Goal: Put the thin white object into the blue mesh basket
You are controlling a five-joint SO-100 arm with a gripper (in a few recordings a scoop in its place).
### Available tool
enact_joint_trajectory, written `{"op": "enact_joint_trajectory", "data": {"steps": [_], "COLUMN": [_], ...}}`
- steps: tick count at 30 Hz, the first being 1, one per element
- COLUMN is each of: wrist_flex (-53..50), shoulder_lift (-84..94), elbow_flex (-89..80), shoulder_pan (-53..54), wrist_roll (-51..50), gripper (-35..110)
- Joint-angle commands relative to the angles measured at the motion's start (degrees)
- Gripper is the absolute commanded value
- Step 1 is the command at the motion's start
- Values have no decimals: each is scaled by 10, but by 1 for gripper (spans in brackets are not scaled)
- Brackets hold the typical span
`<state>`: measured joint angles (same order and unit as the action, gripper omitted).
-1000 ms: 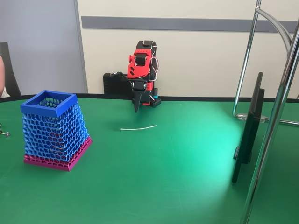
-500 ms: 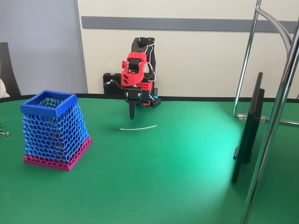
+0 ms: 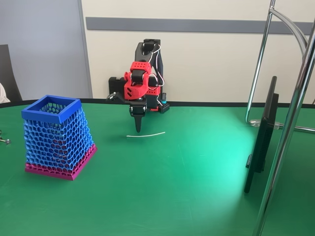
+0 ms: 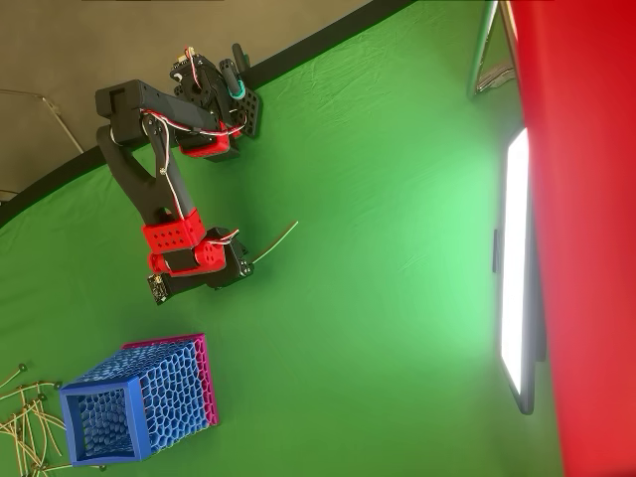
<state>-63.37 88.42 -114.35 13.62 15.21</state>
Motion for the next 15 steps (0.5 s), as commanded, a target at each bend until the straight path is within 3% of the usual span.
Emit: {"op": "enact_joint_trajectory", "data": {"steps": [1,15], "wrist_flex": [-1,-1], "shoulder_lift": [-9,-76], "elbow_flex": [27,79], "shoulder_pan": [5,30], "wrist_roll": [6,23], "gripper": [15,15]}}
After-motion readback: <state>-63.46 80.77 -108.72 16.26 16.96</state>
